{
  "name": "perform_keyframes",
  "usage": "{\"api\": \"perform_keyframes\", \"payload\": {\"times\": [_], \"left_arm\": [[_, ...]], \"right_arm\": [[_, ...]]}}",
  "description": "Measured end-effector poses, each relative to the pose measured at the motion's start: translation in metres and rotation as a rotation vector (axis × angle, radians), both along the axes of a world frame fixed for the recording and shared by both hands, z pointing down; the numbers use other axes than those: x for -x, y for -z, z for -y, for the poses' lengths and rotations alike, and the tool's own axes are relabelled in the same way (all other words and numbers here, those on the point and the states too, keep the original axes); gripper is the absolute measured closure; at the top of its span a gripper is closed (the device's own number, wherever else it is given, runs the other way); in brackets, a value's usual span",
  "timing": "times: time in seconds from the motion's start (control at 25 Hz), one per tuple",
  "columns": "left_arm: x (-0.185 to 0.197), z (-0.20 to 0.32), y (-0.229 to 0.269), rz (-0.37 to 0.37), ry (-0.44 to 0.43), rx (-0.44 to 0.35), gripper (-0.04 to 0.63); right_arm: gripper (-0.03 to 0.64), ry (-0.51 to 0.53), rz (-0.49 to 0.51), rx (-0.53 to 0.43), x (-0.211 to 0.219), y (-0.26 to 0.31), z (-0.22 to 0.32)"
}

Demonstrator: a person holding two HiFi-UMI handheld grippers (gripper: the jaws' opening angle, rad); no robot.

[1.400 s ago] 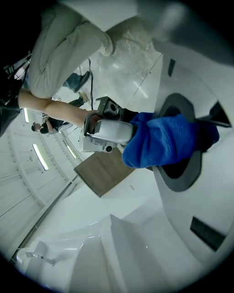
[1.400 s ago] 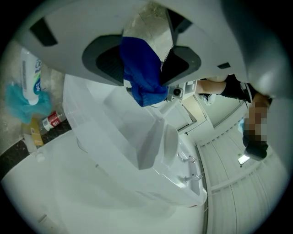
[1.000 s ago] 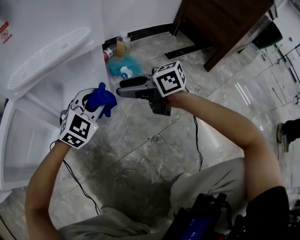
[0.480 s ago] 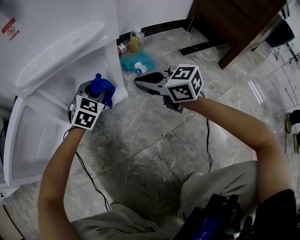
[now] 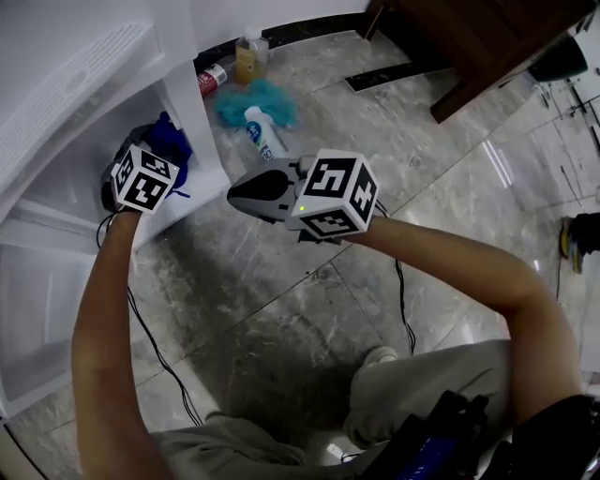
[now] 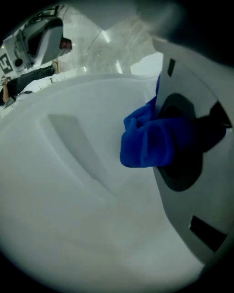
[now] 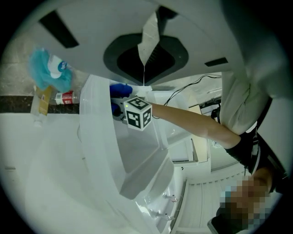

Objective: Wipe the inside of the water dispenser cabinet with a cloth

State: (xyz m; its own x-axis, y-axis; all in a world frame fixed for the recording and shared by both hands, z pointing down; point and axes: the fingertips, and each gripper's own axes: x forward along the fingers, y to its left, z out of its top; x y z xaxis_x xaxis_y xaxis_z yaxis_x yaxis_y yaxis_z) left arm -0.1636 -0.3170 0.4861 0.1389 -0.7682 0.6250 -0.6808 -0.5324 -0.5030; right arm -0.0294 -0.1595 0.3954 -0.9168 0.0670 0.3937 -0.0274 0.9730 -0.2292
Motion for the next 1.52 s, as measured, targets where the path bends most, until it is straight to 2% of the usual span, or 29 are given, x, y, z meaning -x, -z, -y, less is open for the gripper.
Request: {"api": "perform_keyframes", "payload": {"times": [0.16, 0.24, 0.32, 0.52, 0.6, 0.72, 0.8, 0.96, 1.08, 1.2, 1.32, 1.44, 1.52], "left_arm": [[0.007, 0.031, -0.017, 0.08, 0.016, -0.002, 0.491], [0.015, 0.045, -0.019, 0.098, 0.022, 0.005, 0.491], [0.016, 0.05, -0.02, 0.097, 0.006, 0.022, 0.516], [0.011, 0.043, -0.018, 0.056, 0.003, -0.043, 0.518], [0.003, 0.033, -0.016, 0.067, -0.044, -0.07, 0.518], [-0.007, 0.025, -0.015, 0.148, -0.12, -0.111, 0.518], [-0.003, 0.03, -0.016, 0.174, -0.105, -0.094, 0.518], [0.014, 0.048, -0.018, 0.128, -0.002, 0.0, 0.518], [0.017, 0.051, -0.018, 0.115, 0.013, -0.011, 0.52], [0.015, 0.046, -0.019, 0.024, 0.036, -0.028, 0.517], [0.008, 0.035, 0.001, -0.163, 0.036, -0.045, 0.517], [0.006, 0.026, 0.049, -0.373, 0.058, -0.174, 0.517], [0.006, 0.021, 0.081, -0.467, 0.088, -0.267, 0.517]], "right_arm": [[0.617, -0.009, -0.017, 0.084, -0.013, -0.021, -0.004], [0.617, -0.021, -0.031, 0.115, -0.019, -0.031, -0.004], [0.617, -0.031, -0.043, 0.136, -0.023, -0.041, -0.002], [0.617, -0.017, -0.068, 0.154, -0.019, -0.054, 0.0], [0.617, -0.005, -0.067, 0.157, -0.013, -0.054, 0.0], [0.617, 0.014, -0.066, 0.167, -0.005, -0.055, -0.004], [0.617, 0.029, -0.066, 0.172, 0.001, -0.054, -0.008], [0.617, 0.042, -0.066, 0.184, 0.007, -0.046, -0.013], [0.617, 0.046, -0.074, 0.176, 0.005, -0.048, -0.016], [0.617, 0.047, -0.091, 0.171, -0.003, -0.052, -0.022], [0.617, 0.051, -0.099, 0.161, -0.008, -0.048, -0.026], [0.617, 0.067, -0.109, 0.15, -0.011, -0.044, -0.03], [0.617, 0.079, -0.114, 0.136, -0.01, -0.042, -0.032]]}}
